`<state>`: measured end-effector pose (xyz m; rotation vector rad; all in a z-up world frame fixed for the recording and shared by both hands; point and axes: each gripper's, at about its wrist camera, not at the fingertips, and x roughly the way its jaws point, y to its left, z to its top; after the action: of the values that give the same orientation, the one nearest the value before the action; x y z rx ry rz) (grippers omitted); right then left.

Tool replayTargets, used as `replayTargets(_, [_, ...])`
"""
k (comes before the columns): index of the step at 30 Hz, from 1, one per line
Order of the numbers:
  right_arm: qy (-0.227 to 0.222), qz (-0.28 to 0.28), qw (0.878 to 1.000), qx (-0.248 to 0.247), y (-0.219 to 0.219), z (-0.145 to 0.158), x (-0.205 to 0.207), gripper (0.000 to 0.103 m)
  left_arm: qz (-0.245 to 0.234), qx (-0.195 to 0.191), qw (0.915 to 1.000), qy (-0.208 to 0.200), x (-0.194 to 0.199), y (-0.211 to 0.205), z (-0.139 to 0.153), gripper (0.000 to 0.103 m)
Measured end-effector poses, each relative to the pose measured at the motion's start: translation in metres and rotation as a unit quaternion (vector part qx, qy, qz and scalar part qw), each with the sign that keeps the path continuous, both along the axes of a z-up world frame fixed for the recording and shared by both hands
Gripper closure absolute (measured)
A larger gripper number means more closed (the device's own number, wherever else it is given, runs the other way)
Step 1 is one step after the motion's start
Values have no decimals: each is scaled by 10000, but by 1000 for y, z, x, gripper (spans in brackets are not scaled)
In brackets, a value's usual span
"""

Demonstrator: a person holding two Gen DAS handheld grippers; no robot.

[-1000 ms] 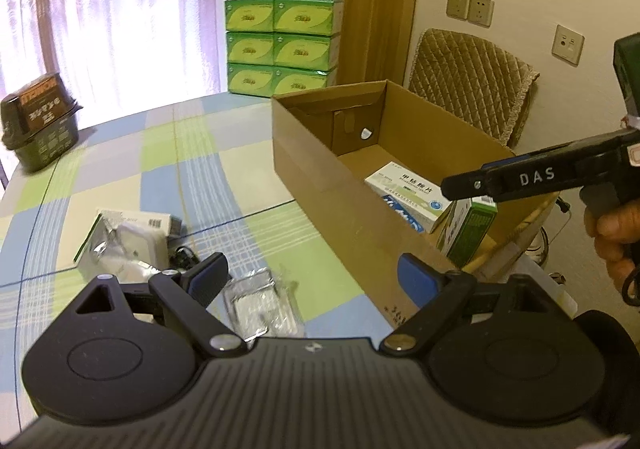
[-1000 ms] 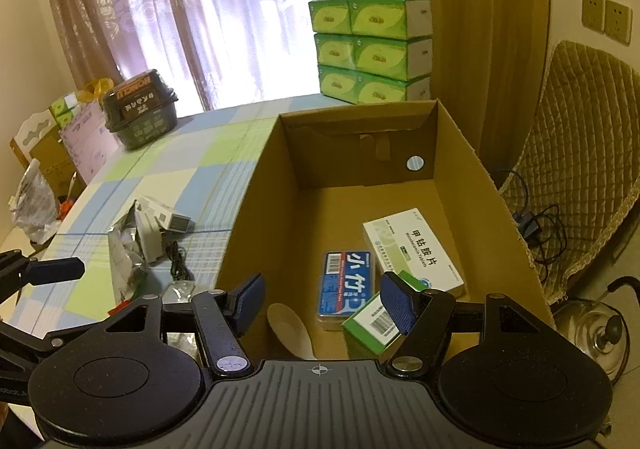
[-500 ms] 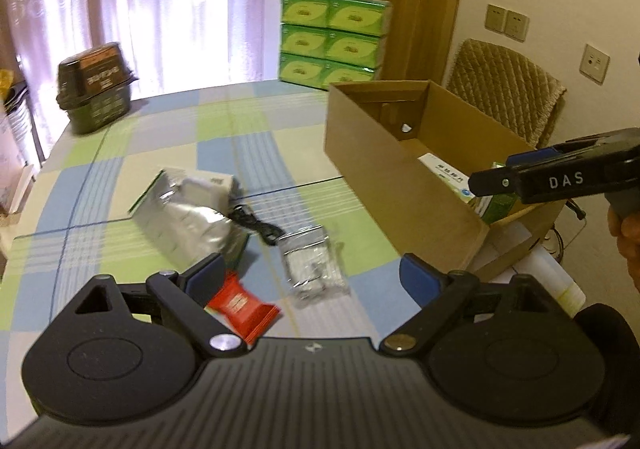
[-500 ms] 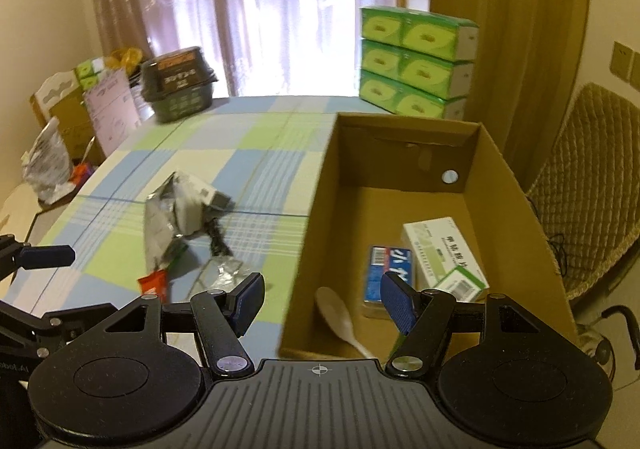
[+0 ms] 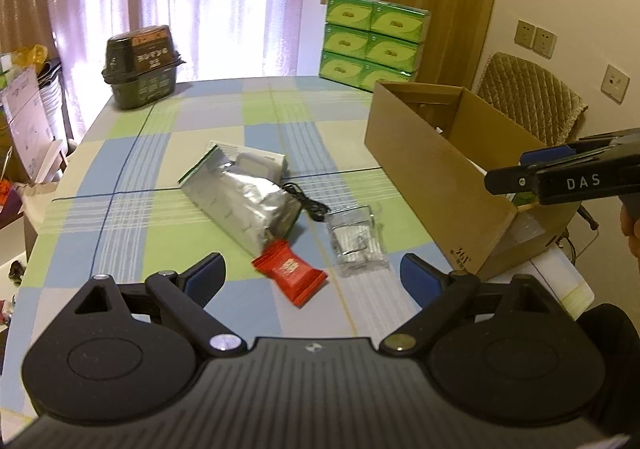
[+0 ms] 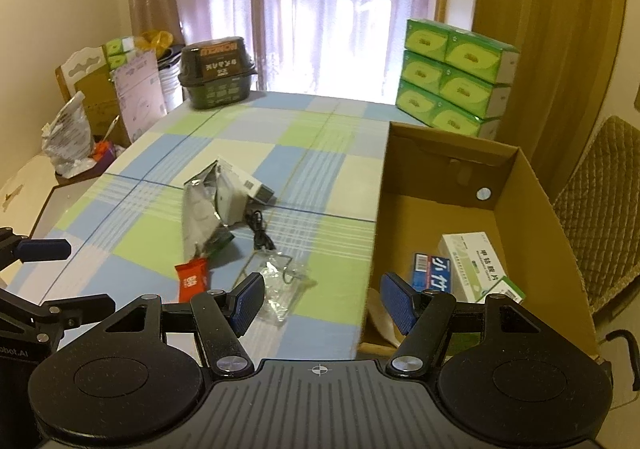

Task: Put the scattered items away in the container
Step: 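Move both empty tools back toward the items on the tablecloth, then grasp the clear wire rack with the right tool while the left approaches the red candy packet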

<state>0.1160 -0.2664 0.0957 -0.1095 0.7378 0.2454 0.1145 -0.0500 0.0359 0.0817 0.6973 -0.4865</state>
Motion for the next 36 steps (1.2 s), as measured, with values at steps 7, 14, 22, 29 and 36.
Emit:
replayTargets(7, [47,104,9999,-72,15,-4,-1,33,174,-3,9998,70,0,20,-5,11])
replayTargets(14, [137,245,9996,-104,29,-13,2,33,286,42,9994,209,3,34,-16,11])
replayTargets(22, [-53,609,9981,110,42,-17,-1,33,368,195,9985,344,12,43,-32,11])
replayTargets(29, [173,838,9963,48,57,-48,0,32,335,349,9974,526,25,48,-50,11])
replayTargets(36, [476,701,9964,48,56,-82,13,32,77,534,9967,599,43,39,-67,11])
